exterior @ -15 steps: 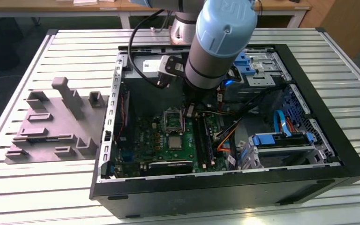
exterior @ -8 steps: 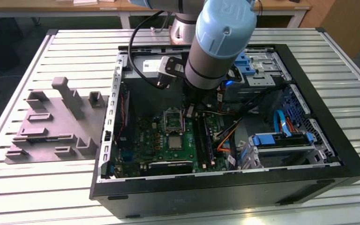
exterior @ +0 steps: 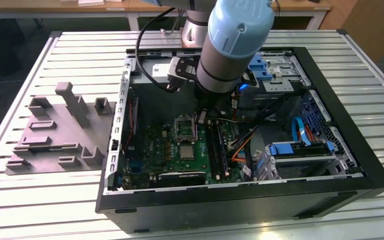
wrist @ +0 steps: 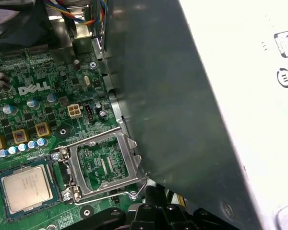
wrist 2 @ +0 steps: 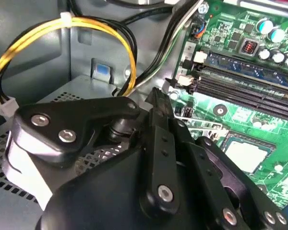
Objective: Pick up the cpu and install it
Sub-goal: 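Close the cpu cover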
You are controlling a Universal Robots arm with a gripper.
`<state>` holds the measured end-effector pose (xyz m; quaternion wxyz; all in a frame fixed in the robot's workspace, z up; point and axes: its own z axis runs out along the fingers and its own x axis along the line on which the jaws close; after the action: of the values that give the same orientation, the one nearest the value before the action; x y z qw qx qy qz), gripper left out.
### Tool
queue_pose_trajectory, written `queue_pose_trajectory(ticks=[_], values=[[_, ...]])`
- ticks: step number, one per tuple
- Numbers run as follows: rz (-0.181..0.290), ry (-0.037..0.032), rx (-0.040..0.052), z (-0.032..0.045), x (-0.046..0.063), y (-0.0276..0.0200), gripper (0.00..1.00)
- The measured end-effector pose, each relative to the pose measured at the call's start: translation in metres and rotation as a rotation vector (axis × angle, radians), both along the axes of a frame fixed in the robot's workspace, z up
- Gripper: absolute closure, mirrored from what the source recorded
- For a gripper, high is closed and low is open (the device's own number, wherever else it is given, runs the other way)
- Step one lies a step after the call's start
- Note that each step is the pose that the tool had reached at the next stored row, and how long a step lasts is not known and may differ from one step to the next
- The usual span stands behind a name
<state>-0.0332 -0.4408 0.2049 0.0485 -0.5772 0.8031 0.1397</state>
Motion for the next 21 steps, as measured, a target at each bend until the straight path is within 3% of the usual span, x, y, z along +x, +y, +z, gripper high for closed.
queue_pose_trajectory(ticks=[6,12,14,18,21], values=[[-0.039,0.0001,-0.0002,-0.0003,0.000,-0.0005,0.89],[-0.047,0.0002,0.0038,-0.0004,0.000,-0.0076,0.89],[-0.049,0.0003,0.0133,-0.0004,0.000,-0.0086,0.89],[-0.050,0.0010,0.0414,-0.0005,-0.002,-0.0109,0.89],[-0.051,0.0010,0.0425,-0.0017,-0.003,-0.0123,0.89]])
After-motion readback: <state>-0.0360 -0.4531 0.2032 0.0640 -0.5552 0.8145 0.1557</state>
